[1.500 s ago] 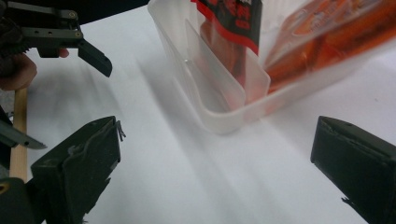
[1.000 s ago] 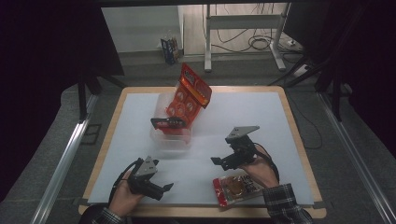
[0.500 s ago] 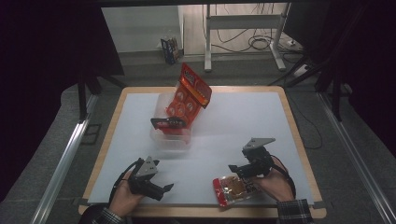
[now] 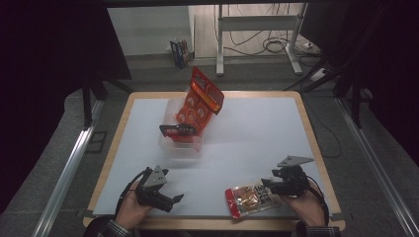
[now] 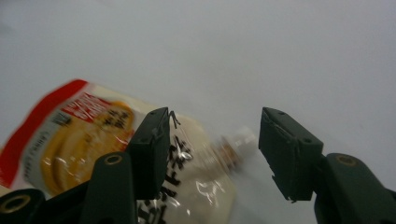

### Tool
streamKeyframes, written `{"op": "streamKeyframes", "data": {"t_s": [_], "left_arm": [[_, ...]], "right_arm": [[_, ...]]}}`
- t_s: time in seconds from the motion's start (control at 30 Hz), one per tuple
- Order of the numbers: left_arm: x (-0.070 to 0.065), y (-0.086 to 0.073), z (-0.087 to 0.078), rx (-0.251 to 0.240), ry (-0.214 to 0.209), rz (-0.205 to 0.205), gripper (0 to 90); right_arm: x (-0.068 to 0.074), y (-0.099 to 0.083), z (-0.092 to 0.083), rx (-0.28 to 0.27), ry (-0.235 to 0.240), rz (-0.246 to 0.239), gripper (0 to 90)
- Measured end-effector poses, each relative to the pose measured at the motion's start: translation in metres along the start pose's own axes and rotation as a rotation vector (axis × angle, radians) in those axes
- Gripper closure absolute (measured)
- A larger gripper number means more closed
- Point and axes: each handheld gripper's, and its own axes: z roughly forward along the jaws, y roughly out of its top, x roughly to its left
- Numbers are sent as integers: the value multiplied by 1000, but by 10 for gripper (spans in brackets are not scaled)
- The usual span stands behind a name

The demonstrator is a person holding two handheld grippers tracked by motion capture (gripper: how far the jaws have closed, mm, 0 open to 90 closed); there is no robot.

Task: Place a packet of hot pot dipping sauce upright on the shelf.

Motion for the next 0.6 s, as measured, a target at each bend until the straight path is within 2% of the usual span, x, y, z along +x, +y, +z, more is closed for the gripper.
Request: {"op": "streamKeyframes", "data": {"t_s": [0.07,0.2,0.27,0.37,0.4,0.5,0.6], "left_arm": [[0,0,0,1,0,2,5],[0,0,0,1,-1,2,6],[-1,0,1,3,-2,4,6],[-1,0,1,3,-3,6,5],[-1,0,1,5,-5,8,6],[-2,0,2,7,-7,11,6],[-3,0,2,10,-6,15,6]], "right_arm": [[-1,-5,1,17,-18,8,431],[0,-12,3,43,-21,18,420],[3,-16,10,83,-23,3,418],[6,-17,14,101,-28,-5,422],[8,-17,14,106,-50,-13,488],[7,-19,14,109,-70,14,596],[9,-19,13,118,-92,24,635]]}}
